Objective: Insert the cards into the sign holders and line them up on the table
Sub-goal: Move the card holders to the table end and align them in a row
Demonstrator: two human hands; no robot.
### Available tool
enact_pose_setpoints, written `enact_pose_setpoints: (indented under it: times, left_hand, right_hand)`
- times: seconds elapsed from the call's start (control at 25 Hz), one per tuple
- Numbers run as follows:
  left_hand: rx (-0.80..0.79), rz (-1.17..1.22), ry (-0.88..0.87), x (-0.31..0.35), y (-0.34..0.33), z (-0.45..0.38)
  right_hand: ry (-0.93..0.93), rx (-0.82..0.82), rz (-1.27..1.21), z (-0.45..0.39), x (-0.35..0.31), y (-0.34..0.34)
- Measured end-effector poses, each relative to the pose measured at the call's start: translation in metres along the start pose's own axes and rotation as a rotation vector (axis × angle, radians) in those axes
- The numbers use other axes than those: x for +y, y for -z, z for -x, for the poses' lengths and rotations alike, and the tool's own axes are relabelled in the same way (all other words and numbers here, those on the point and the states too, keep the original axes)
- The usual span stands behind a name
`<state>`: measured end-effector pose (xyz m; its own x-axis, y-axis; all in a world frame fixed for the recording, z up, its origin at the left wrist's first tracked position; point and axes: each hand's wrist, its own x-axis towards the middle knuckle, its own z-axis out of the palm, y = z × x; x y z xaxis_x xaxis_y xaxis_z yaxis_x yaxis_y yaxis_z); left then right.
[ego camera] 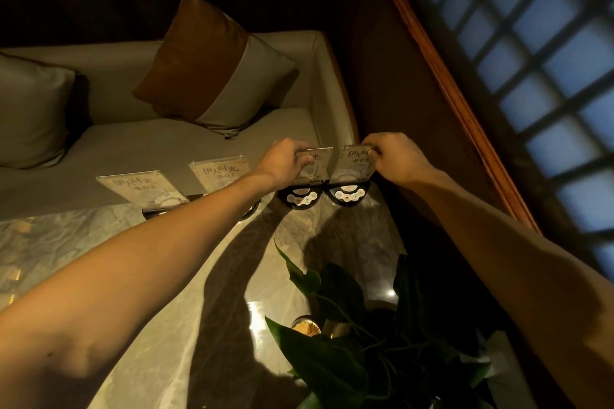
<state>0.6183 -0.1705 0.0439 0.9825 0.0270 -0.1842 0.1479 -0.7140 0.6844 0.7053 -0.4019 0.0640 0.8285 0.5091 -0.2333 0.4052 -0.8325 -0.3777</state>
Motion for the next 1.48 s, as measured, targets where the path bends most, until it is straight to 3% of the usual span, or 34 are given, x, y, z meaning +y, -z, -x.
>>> enact_pose_setpoints:
  times: [0.6,0.88,1.08,1.32,1.48]
  left_hand:
    - [-0.037,0.021,0.045,-0.004,0.003,-0.005]
    - [-0.087,-0.126,-0.009,0.0,0.011,-0.004]
    - [-0.111,-0.225,-0.039,0.001,0.015,-0.005]
    - [-0.088,-0.187,-0.058,-0.001,0.021,0.0]
    - [-0.074,-0.189,-0.08,-0.004,0.045,0.016]
  right_hand:
    - [-0.011,0.005,-0.004,0.003,-0.002,0.0]
    - [0.004,-0.014,0.039,0.004,-0.005,0.0]
    - [0.021,0.027,0.159,0.005,-0.007,-0.002]
    - [-0.004,0.042,0.157,0.008,-0.01,0.001]
    - [0.078,0.109,0.13,0.007,-0.032,0.01]
